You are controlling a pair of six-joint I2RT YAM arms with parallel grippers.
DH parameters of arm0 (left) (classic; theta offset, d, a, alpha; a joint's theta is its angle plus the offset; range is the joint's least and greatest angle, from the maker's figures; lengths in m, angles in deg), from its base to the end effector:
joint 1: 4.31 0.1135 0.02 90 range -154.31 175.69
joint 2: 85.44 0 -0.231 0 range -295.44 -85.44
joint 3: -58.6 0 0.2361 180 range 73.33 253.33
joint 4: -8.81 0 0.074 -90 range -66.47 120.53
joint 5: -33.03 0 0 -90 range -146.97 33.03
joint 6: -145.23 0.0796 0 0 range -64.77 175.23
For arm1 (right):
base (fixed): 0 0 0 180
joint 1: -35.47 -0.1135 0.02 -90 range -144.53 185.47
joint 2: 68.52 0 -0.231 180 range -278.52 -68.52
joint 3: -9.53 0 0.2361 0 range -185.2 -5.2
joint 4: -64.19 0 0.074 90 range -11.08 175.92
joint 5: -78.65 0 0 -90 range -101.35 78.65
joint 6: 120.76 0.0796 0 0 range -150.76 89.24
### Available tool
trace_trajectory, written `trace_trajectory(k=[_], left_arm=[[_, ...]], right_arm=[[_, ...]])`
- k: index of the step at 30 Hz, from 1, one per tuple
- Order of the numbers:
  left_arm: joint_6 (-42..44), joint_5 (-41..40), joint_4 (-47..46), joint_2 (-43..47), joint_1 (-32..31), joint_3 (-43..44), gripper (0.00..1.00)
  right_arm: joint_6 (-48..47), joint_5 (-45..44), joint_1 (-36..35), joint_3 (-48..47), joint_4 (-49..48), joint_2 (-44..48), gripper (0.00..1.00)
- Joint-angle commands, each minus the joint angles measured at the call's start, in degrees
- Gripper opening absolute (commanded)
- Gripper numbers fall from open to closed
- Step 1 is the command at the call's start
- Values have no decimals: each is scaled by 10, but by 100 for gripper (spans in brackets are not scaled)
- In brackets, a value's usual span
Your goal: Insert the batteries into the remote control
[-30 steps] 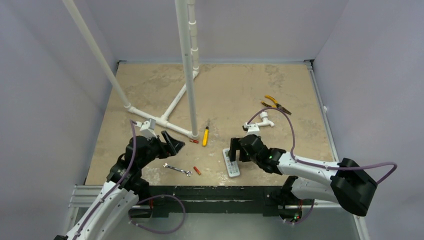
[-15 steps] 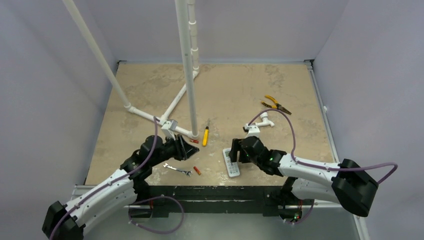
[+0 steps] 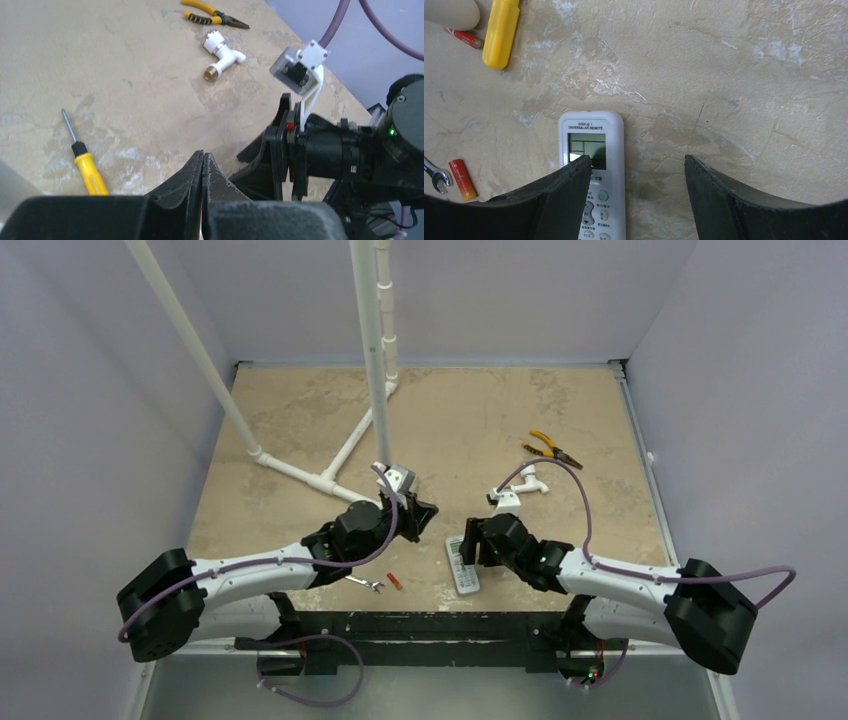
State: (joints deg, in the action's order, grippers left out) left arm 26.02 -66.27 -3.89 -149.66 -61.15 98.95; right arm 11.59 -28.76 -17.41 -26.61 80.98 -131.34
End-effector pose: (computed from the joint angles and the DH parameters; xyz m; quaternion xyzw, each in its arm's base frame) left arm 0.1667 -0.2316 0.1964 0.1339 0.7600 -0.3860 0.5054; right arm 0.1604 0.1724 0.1098 -0.0238 0.9098 0.1947 0.3659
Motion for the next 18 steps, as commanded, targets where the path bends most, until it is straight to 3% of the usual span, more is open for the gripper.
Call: trace_trajectory(k=[1, 12, 18], left_arm=[[117, -77, -49, -47, -23, 76, 0], [311, -277, 69, -156, -42, 201, 0], [364, -344, 98, -209, -39, 237, 0]], right_arm=[[-5, -26, -3, 8, -3, 10, 68], [-20, -27, -3, 5, -15, -11, 67], [-25, -25, -3, 3, -17, -18, 66]])
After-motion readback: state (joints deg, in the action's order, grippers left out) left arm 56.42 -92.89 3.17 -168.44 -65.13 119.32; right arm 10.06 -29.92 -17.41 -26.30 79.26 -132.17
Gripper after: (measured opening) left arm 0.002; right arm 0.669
